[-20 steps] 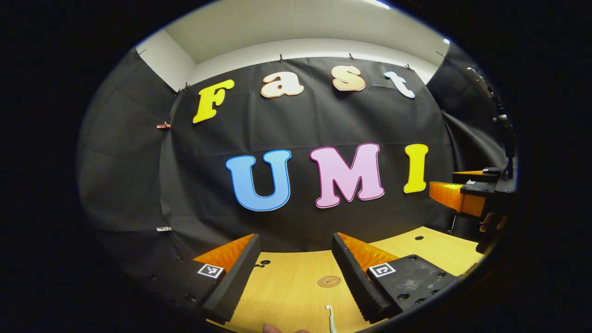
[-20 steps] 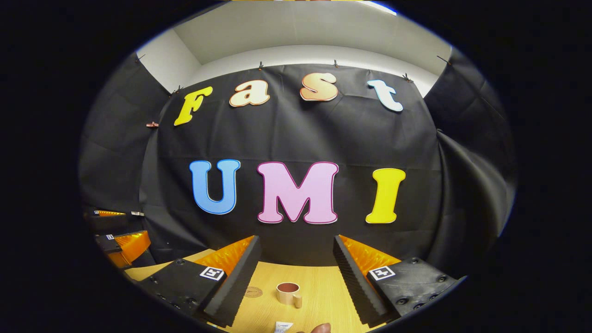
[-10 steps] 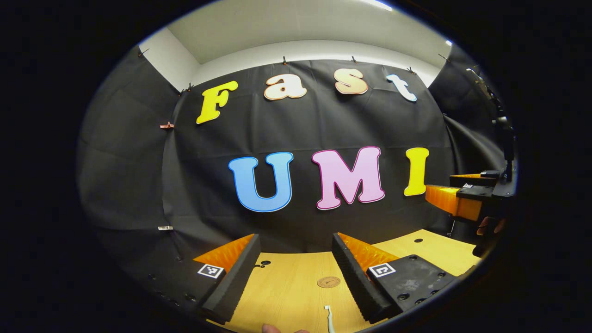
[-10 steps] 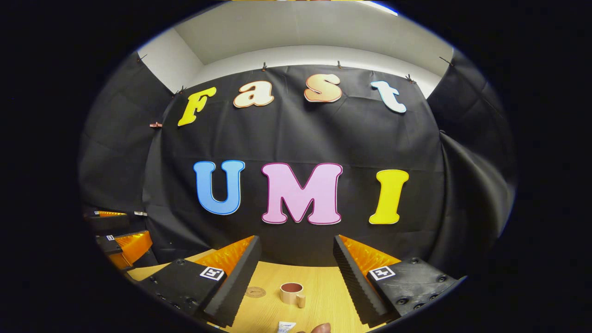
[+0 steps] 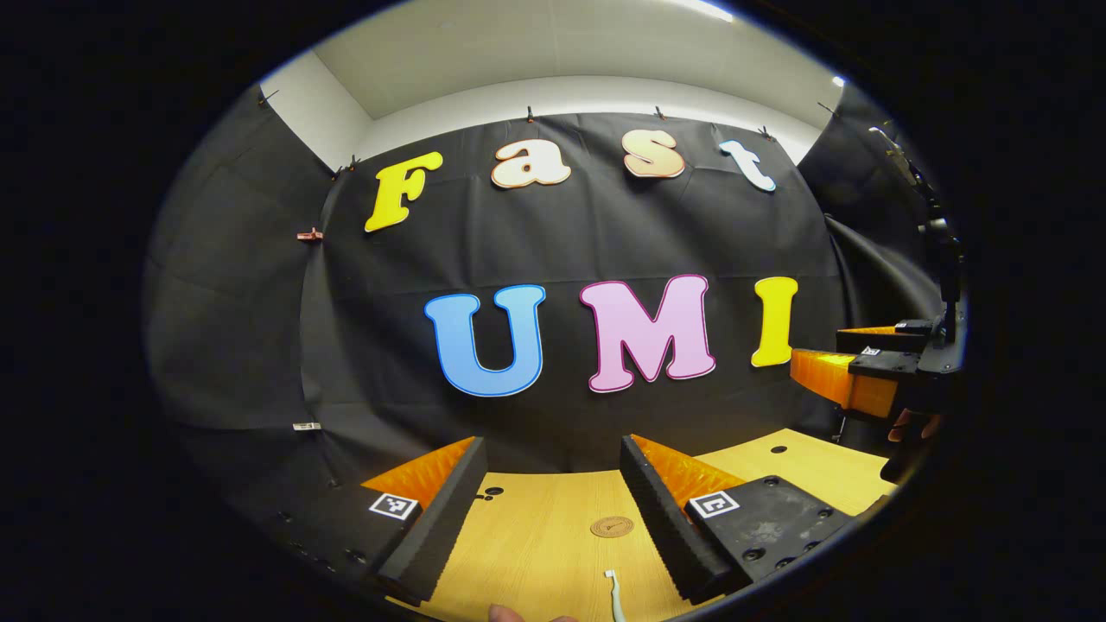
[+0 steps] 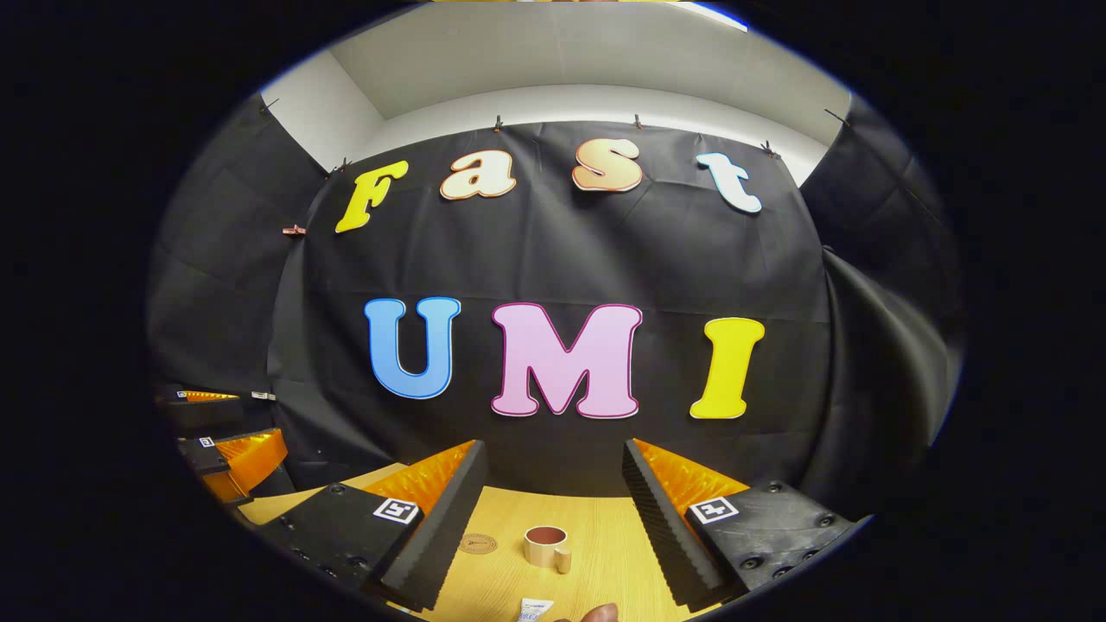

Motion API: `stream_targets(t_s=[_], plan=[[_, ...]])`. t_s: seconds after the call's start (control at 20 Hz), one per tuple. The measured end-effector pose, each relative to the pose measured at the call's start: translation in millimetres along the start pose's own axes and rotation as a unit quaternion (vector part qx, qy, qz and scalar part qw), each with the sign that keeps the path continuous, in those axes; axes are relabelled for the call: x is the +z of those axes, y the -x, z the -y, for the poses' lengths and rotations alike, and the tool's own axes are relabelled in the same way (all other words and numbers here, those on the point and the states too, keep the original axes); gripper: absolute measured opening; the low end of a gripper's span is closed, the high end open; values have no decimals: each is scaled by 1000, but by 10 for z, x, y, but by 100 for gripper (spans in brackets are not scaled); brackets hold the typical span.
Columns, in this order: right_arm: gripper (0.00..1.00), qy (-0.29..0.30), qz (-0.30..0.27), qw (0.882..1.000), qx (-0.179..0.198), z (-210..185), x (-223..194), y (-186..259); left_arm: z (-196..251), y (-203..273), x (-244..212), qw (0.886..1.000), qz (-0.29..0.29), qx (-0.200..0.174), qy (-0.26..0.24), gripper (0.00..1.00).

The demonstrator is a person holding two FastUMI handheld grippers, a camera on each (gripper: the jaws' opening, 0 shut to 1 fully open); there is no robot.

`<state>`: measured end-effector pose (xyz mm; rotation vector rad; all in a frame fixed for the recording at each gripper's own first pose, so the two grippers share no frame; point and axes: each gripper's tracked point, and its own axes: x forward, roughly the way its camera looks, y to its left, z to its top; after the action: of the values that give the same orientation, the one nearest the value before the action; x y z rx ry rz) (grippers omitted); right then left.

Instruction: Put the toothbrush and toothpaste on the desktop into the cup, then pick up the cup and place it on the coaster on the desktop.

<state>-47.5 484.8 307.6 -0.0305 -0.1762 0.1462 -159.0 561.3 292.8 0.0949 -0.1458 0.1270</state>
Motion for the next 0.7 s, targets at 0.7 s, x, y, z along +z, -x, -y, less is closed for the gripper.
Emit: stream_targets(t_s=[0.7], plan=[[96, 27, -142, 989, 19, -45, -980, 141, 156, -76, -716, 996, -80, -47, 6, 98]])
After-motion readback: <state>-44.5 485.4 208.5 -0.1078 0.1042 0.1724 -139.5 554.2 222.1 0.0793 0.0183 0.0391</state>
